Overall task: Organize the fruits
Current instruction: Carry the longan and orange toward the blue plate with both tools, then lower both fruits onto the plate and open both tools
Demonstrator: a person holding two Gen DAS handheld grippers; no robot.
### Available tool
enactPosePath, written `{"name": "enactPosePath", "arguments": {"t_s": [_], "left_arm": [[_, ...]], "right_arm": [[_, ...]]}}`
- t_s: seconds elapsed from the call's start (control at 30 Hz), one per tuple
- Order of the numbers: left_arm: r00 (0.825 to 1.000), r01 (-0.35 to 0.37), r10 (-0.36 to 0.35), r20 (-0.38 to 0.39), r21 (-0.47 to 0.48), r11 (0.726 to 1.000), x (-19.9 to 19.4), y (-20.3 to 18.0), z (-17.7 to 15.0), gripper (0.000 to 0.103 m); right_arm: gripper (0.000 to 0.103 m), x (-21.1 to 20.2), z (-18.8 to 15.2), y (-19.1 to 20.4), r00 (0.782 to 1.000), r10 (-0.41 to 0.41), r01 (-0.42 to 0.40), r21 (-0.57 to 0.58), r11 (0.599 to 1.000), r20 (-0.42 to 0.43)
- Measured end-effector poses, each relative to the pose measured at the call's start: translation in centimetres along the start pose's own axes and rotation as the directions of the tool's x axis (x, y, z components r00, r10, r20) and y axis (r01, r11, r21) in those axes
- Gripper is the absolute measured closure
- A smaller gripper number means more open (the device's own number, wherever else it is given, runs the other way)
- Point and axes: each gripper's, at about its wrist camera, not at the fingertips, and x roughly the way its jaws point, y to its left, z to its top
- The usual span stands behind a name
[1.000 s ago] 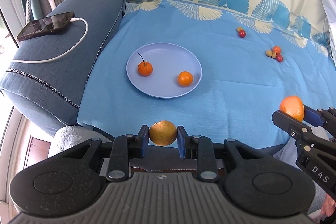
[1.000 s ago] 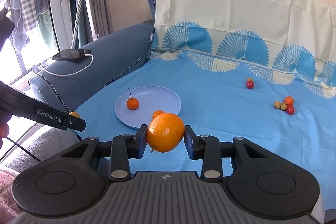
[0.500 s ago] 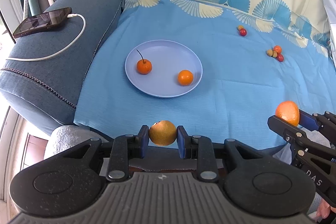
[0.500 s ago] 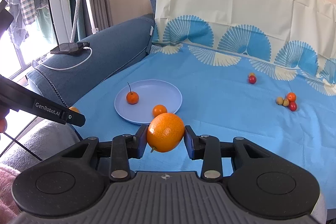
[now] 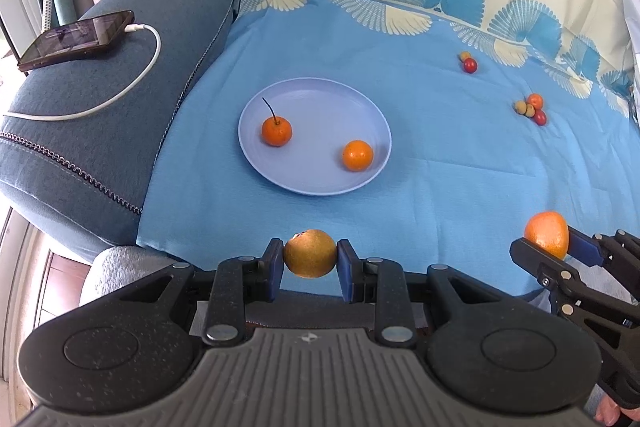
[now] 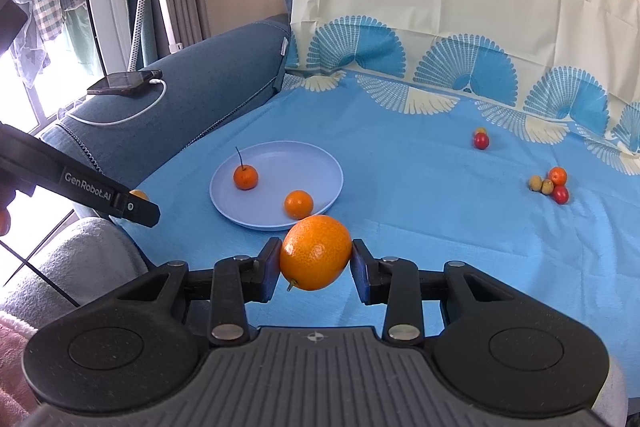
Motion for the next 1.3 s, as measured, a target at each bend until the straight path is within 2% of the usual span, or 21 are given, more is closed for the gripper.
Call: {"name": "enactPosePath", "arguments": {"t_s": [0.3, 0.57, 1.0, 1.3], "left_arm": [[1.0, -0.015, 0.015, 0.005, -0.034, 0.999, 1.2, 1.2, 2.2, 0.072], [1.0, -0.02, 0.019, -0.025, -0.056, 0.998, 3.9, 1.8, 4.6, 0.072], [0.995, -0.032, 0.027, -0.094, -0.055, 0.998, 11.9, 2.4, 9.6, 0.072], [0.989, -0.057, 0.05, -0.137, -0.049, 0.997, 17.4, 3.0, 12.1, 0.072]], "right_arm": [[0.064, 1.3, 0.6, -0.2, 1.0, -0.003, 0.003, -0.018, 1.0, -0.006], [0.064, 4.4, 1.8, 0.1, 0.999, 0.022, -0.022, -0.019, 1.0, -0.032], [0.064, 13.5, 5.1, -0.1, 0.994, 0.062, -0.062, 0.006, 0.998, -0.093], [0.064, 20.2, 6.2, 0.2, 0.989, 0.074, -0.078, -0.024, 0.997, -0.124]]}}
